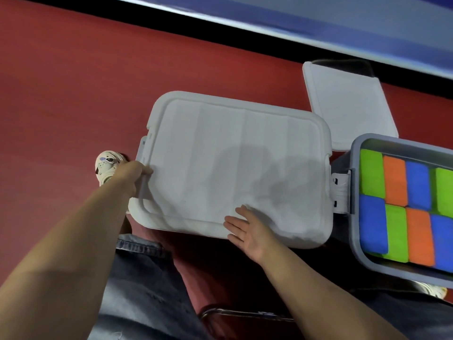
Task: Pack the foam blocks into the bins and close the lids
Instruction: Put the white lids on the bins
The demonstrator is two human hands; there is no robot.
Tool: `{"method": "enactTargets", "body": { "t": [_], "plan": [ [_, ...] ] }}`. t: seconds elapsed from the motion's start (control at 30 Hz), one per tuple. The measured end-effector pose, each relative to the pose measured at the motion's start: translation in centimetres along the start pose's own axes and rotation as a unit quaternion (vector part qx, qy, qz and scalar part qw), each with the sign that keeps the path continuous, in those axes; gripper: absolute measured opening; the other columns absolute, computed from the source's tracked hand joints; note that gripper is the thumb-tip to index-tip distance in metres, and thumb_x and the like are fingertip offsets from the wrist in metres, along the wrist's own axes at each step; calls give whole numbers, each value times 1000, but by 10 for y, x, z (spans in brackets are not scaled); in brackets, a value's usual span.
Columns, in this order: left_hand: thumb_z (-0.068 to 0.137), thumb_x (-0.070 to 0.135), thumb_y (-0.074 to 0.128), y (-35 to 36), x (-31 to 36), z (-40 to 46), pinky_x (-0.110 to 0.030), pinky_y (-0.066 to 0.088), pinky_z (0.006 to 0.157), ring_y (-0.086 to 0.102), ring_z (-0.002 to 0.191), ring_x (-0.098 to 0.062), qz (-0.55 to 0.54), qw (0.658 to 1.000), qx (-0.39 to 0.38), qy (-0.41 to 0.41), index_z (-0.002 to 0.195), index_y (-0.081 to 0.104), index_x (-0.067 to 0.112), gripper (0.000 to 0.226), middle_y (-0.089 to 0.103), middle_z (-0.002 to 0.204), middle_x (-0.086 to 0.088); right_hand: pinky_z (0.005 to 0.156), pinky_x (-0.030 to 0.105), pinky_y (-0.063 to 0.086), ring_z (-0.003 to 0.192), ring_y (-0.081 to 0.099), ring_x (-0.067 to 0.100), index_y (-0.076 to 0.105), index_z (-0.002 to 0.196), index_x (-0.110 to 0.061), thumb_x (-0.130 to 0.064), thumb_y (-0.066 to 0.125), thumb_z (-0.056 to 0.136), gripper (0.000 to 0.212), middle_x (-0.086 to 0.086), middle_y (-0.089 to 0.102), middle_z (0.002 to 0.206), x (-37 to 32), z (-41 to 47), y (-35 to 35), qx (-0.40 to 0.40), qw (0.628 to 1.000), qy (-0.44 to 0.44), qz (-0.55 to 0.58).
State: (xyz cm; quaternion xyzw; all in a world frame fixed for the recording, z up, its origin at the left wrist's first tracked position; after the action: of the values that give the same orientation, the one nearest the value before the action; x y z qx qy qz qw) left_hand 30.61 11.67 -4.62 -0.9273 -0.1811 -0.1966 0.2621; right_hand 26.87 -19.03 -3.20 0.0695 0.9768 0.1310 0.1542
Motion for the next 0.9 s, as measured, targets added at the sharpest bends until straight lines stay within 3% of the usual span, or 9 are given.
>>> {"method": "enactTargets", "body": {
  "t": [0.17,0.3,0.43,0.5,0.6,0.7,0.77,0.8,0.9],
  "plan": [
    [81,-2,67,0,2,11,-49,51,75,58,95,-34,8,999,-11,38,124,52,7,47,60,113,-13,97,35,41,109,58,21,45,134,-16,-36,44,98,41,5,64,107,2,3,-4,-4,1000,-4,10],
    [74,5,76,-3,-7,11,-47,51,89,59,107,-36,23,990,82,114,122,53,8,53,59,121,-13,96,34,43,105,59,23,45,133,-14,-32,45,99,39,11,61,116,-2,2,-6,7,1000,-10,24],
    [78,20,69,-2,-19,32,-46,40,107,47,126,-36,107,977,90,161,132,54,23,56,43,143,-12,80,31,49,84,64,22,50,120,-10,-19,47,97,25,14,62,101,-19,0,-24,119,988,-91,-26],
    [82,21,65,2,-19,24,-46,36,110,42,131,-37,122,974,92,168,137,49,23,58,40,147,-13,73,29,50,75,63,19,53,117,-9,-15,46,95,24,10,62,93,-33,-3,-48,228,954,-152,-125],
    [90,9,57,8,-14,2,-41,37,107,42,128,-39,173,957,97,212,140,45,9,51,46,141,-17,84,31,46,96,60,25,54,121,-11,-18,48,91,31,8,60,110,-63,-15,-92,364,847,-223,-316],
    [90,-2,47,12,-11,-20,-44,37,100,42,123,-44,265,923,141,242,133,46,-1,43,46,136,-26,89,33,44,106,55,34,57,117,-6,-16,53,87,31,18,55,117,-89,-25,-133,428,783,-247,-378],
    [92,3,43,18,-11,-23,-49,35,102,37,127,-44,321,894,181,255,132,44,-1,40,40,141,-24,89,35,45,106,57,35,59,114,-4,-18,58,85,32,19,59,114,-101,-29,-154,443,758,-254,-406],
    [95,7,41,24,-12,-24,-52,30,106,30,134,-42,340,884,197,253,136,40,2,42,32,149,-20,88,35,45,108,57,34,57,117,-5,-20,60,84,36,17,61,115,-105,-28,-163,431,764,-250,-410],
    [95,15,42,56,-9,-35,-58,10,114,12,145,-31,357,870,213,267,147,27,14,55,8,160,-9,93,30,44,114,56,28,50,128,-7,-36,70,78,61,8,58,125,-107,-14,-182,354,846,-170,-360]
  ]
}}
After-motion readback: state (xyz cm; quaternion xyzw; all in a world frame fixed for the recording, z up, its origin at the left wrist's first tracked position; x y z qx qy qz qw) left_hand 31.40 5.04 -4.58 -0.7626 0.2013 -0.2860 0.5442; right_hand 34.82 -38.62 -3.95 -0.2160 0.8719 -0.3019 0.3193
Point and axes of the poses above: each hand's wrist, its own z-axis towards the middle knuckle, its own y-axis out of the palm, x = y × z, the point moved 2 cm from there along z, towards the middle knuckle
